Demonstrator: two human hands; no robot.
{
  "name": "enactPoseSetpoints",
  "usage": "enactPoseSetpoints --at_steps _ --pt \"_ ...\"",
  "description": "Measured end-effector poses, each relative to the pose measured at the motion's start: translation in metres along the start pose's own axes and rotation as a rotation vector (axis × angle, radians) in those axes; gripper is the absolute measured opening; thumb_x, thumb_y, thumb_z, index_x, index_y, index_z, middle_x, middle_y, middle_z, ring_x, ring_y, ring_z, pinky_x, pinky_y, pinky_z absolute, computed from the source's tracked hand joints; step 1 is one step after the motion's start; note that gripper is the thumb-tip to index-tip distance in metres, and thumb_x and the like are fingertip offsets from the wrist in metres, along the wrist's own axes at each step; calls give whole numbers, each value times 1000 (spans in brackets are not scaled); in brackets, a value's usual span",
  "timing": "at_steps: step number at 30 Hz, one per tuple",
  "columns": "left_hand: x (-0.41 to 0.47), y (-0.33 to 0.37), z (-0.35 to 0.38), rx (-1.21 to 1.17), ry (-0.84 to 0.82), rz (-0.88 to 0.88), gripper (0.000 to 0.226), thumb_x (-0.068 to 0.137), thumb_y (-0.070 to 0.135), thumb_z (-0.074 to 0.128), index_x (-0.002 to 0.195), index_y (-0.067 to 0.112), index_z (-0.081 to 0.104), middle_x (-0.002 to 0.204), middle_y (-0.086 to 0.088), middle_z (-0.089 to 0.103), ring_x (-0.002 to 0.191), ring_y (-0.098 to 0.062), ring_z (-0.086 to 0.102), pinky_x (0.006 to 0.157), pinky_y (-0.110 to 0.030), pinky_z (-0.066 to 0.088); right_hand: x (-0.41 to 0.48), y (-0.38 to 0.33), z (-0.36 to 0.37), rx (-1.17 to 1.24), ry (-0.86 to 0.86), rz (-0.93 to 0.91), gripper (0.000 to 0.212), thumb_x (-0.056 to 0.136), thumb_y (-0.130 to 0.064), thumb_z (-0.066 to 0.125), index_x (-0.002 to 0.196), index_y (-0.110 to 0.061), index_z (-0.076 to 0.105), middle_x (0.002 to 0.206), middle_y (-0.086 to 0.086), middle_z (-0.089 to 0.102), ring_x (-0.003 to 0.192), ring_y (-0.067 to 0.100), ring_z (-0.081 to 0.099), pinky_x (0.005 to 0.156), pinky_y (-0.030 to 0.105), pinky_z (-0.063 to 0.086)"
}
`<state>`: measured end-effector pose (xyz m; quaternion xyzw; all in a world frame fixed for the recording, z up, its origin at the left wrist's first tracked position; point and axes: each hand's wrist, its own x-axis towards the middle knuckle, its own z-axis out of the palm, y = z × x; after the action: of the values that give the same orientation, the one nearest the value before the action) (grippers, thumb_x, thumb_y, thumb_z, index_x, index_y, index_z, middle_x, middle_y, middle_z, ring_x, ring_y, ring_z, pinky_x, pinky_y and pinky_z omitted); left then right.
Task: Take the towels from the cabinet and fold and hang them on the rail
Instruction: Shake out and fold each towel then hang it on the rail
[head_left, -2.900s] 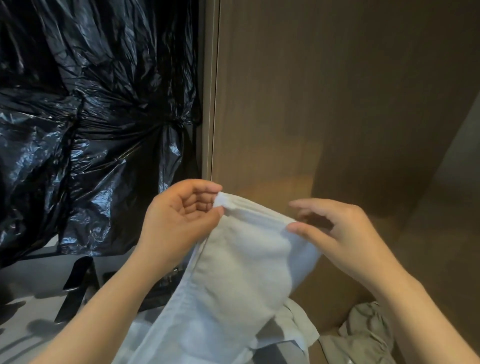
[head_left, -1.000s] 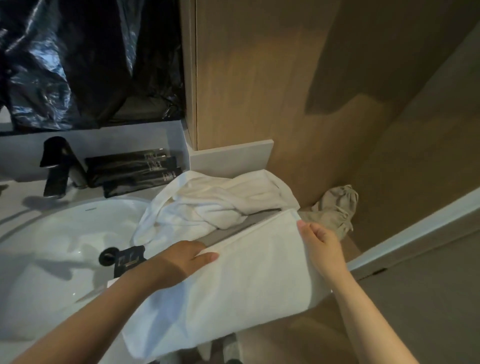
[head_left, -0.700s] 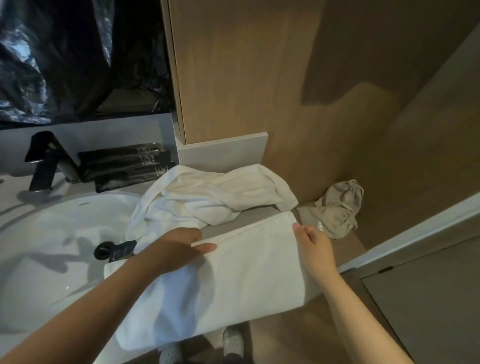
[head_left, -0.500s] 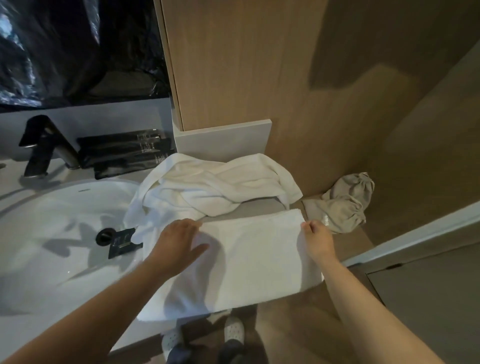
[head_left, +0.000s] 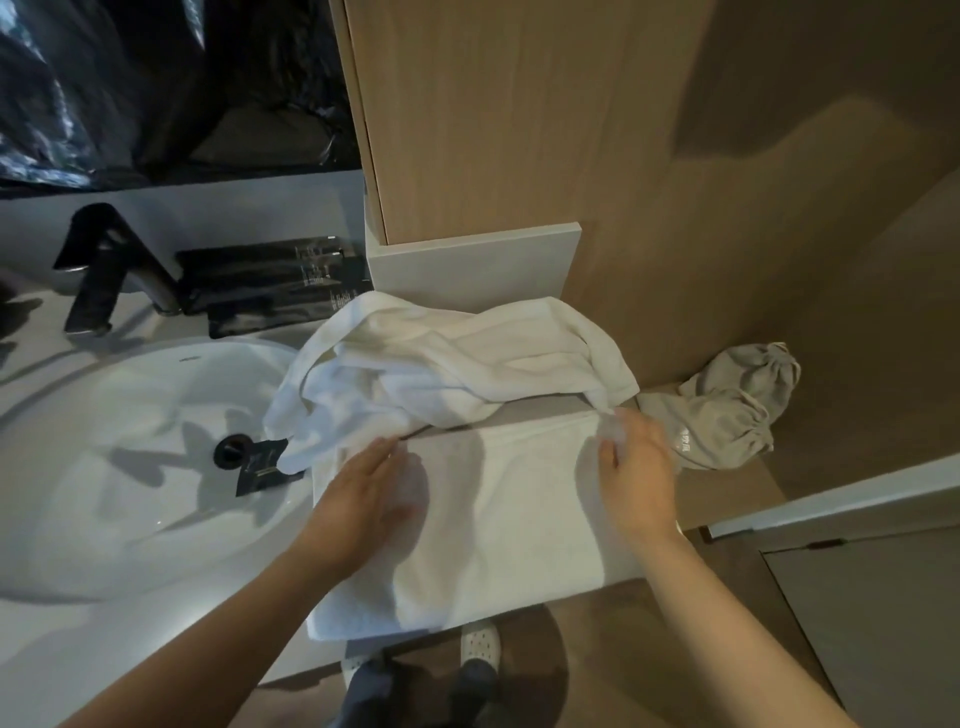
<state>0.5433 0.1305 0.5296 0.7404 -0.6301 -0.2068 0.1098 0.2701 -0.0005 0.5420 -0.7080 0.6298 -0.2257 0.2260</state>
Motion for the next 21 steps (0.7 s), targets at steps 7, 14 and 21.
enactPoseSetpoints --at_steps 7,14,21 --pt "-43 -21 -12 -199 316 -174 27 80 13 78 104 9 67 99 -2 62 80 -15 61 70 -22 48 -51 -64 55 117 -415 -303 28 98 -19 51 122 -18 64 120 -5 59 95 5 57 86 16 43" --pt "-78 -32 -6 -511 154 -545 19 82 36 75 91 24 64 79 6 65 70 -5 62 59 -14 45 -63 -104 93 37 -571 -454 39 101 -26 48 139 -18 51 139 -4 48 101 13 59 90 26 46" --pt "-85 -35 -5 -654 13 -548 23 87 29 71 74 11 64 62 0 63 53 -3 57 48 -9 38 -52 -121 109 -127 -576 -447 36 100 -26 49 133 -12 51 132 5 47 107 25 58 85 39 50"
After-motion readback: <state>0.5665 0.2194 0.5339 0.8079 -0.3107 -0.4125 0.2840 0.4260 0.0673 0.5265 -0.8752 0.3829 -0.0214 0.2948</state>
